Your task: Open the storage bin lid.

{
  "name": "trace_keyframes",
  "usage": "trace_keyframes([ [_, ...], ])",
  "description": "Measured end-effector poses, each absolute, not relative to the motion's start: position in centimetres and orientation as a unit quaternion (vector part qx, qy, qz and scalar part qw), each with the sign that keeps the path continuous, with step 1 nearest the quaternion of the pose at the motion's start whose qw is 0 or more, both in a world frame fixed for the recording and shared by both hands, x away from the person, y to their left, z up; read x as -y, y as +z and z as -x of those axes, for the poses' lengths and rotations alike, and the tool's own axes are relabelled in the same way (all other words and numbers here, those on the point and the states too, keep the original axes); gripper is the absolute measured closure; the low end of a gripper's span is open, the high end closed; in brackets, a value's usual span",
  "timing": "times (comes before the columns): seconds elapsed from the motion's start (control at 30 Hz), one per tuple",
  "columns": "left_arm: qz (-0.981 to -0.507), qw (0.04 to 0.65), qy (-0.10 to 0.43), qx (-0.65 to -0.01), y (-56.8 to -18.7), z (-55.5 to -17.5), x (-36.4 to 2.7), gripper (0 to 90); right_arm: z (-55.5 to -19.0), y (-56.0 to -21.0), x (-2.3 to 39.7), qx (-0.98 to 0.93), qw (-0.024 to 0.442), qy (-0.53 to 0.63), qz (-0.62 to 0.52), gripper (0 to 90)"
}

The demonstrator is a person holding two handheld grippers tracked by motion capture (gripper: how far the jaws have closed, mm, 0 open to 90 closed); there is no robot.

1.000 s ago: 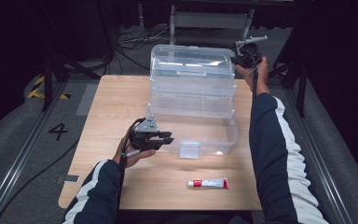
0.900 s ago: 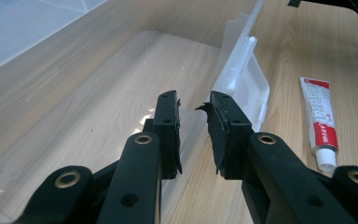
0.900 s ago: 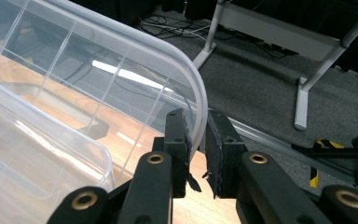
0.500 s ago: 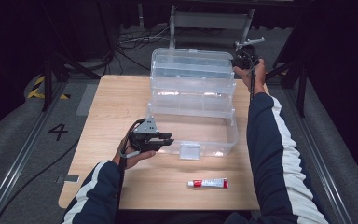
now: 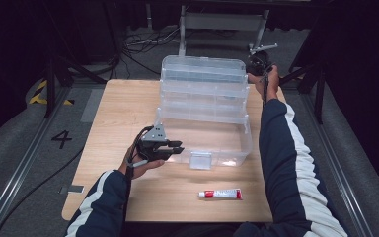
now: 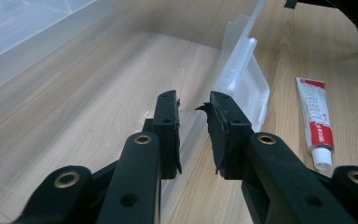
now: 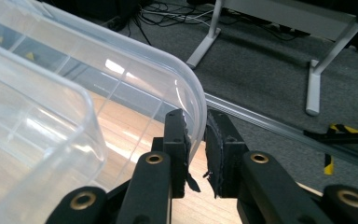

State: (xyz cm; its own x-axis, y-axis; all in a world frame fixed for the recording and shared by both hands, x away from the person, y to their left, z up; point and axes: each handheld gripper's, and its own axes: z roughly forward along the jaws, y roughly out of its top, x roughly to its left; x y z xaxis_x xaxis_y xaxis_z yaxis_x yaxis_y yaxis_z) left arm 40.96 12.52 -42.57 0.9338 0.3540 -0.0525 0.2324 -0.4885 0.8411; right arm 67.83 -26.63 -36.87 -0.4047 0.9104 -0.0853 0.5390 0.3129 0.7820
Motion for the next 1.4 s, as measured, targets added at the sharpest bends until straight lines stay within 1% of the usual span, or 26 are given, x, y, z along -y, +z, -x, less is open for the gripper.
trace_keyframes([
  [0.07,-0.859,0.478,0.062,-0.169,-42.6,-41.0,-12.6,74.1,-67.9,-37.2,26.8,-0.763,0.265,0.345,-0.478,79.2],
  [0.13,-0.86,0.478,0.06,-0.17,-42.6,-41.0,-12.6,74.1,-68.0,-37.4,26.8,-0.763,0.264,0.345,-0.48,81.7],
  [0.2,-0.858,0.481,0.058,-0.171,-42.7,-41.0,-12.5,74.2,-68.0,-37.6,27.0,-0.762,0.264,0.346,-0.479,90.0],
  [0.23,-0.858,0.481,0.056,-0.171,-42.7,-41.1,-12.5,73.9,-67.9,-37.6,27.1,-0.764,0.251,0.362,-0.472,90.0],
  [0.27,-0.859,0.479,0.058,-0.17,-42.7,-41.1,-12.5,73.7,-67.9,-37.6,27.0,-0.766,0.248,0.361,-0.471,90.0],
  [0.33,-0.861,0.477,0.06,-0.168,-42.6,-41.1,-12.4,73.6,-67.9,-37.6,26.6,-0.776,0.254,0.34,-0.467,90.0],
  [0.5,-0.861,0.476,0.062,-0.168,-42.7,-41.0,-12.4,73.5,-67.6,-37.5,26.8,-0.779,0.253,0.337,-0.464,90.0],
  [0.8,-0.861,0.477,0.059,-0.166,-42.6,-41.1,-12.5,73.7,-67.2,-37.5,27.0,-0.779,0.267,0.326,-0.464,89.8],
  [1.4,-0.861,0.477,0.06,-0.168,-42.6,-41.0,-12.4,73.5,-64.5,-35.4,26.9,-0.784,0.278,0.339,-0.439,89.8],
])
